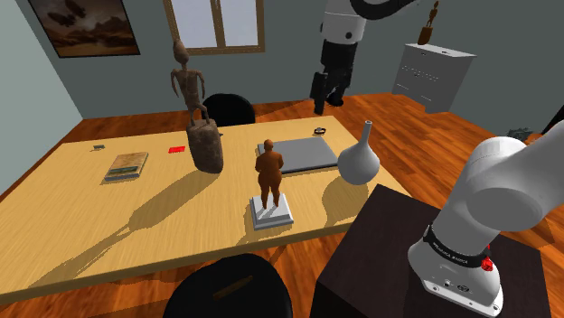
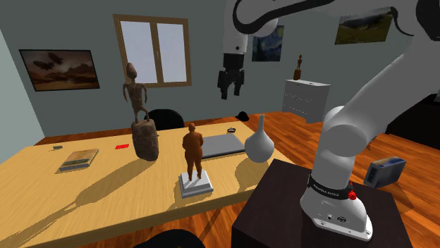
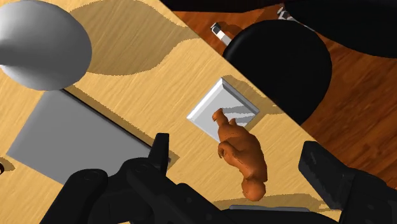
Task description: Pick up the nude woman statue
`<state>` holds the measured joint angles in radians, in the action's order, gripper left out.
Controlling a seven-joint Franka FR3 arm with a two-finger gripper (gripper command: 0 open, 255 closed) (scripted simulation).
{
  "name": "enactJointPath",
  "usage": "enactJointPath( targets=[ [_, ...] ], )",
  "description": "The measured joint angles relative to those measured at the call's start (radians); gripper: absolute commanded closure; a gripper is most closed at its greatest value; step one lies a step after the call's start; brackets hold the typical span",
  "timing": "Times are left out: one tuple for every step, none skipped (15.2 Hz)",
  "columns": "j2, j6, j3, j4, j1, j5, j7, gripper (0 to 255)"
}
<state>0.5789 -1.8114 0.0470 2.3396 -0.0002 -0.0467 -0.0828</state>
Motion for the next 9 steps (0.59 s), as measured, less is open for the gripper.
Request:
enactJointPath(
  targets=[
    [-0.033,-0.023,0.01,-0.01,0.0,0.001,-0.013,0],
    [-0.07,-0.043,0.022,-0.027,0.001,0.001,-0.029,0],
    [-0.1,-0.063,0.028,-0.036,0.0,0.005,-0.038,0],
    [-0.138,-0.087,0.039,-0.049,0.001,0.007,-0.055,0],
    [-0.172,-0.112,0.053,-0.058,0.003,0.009,-0.075,0],
    [-0.208,-0.133,0.064,-0.072,0.004,0.013,-0.092,0],
    [-0.244,-0.148,0.073,-0.092,0.003,0.019,-0.107,0],
    [-0.28,-0.167,0.084,-0.107,0.005,0.025,-0.126,0],
    [-0.32,-0.184,0.092,-0.129,0.004,0.033,-0.141,0]
  ],
)
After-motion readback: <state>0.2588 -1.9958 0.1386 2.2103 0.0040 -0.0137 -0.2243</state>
